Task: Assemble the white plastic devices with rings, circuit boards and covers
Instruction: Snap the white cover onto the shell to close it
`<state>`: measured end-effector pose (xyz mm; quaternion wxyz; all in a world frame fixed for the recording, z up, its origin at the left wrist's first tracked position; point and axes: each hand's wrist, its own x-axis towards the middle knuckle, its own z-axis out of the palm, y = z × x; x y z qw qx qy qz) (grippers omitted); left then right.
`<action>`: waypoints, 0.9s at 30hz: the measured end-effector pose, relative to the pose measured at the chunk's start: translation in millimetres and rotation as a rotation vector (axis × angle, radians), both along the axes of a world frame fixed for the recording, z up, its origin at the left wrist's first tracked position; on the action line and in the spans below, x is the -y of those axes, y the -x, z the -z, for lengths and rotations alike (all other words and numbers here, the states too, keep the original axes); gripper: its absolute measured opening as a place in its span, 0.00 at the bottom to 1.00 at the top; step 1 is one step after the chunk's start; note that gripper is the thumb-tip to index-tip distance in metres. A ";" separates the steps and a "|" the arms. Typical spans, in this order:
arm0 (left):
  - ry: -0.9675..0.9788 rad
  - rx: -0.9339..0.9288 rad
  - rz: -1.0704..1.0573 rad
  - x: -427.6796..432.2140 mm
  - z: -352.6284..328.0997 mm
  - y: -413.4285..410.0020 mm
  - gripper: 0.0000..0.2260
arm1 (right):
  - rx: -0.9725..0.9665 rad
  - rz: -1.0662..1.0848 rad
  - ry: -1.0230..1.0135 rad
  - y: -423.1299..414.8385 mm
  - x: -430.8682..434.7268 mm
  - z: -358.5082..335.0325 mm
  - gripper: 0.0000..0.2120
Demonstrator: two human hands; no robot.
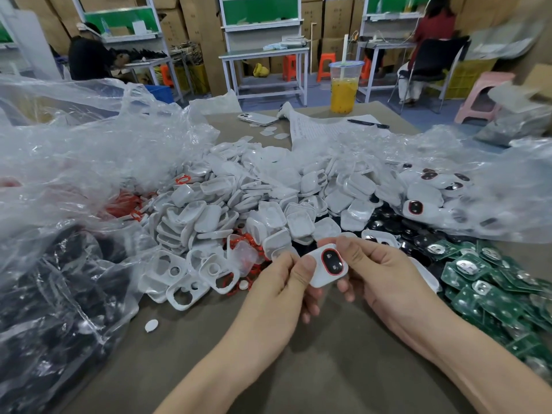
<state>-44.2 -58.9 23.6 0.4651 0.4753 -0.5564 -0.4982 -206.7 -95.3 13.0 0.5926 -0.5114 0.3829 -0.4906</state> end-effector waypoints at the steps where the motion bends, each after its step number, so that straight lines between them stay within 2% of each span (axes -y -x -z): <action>1: -0.003 0.004 0.000 0.1 0.2 0.2 0.19 | -0.011 0.006 0.002 0.4 0.0 0.6 0.22; 4: -0.007 -0.017 -0.008 0.3 0.6 0.9 0.18 | -0.003 0.032 -0.009 -0.2 0.3 1.3 0.21; 10: -0.123 -0.204 -0.052 4.2 2.2 -0.1 0.14 | 0.173 -0.037 -0.049 0.2 0.0 1.7 0.15; 14: -0.109 -0.114 -0.020 3.6 3.6 -1.6 0.14 | 0.066 -0.066 -0.015 1.4 -1.8 0.1 0.18; 17: -0.045 -0.074 -0.057 4.6 3.9 -2.3 0.07 | -0.054 -0.080 0.029 0.9 -5.3 -2.4 0.14; 20: 0.015 -0.034 -0.095 5.8 4.5 -4.4 0.06 | -0.185 -0.060 0.092 0.3 -11.0 -5.6 0.11; 27: 0.043 -0.027 -0.047 7.4 6.6 -6.6 0.06 | -0.216 -0.083 0.049 3.2 -12.5 -10.1 0.12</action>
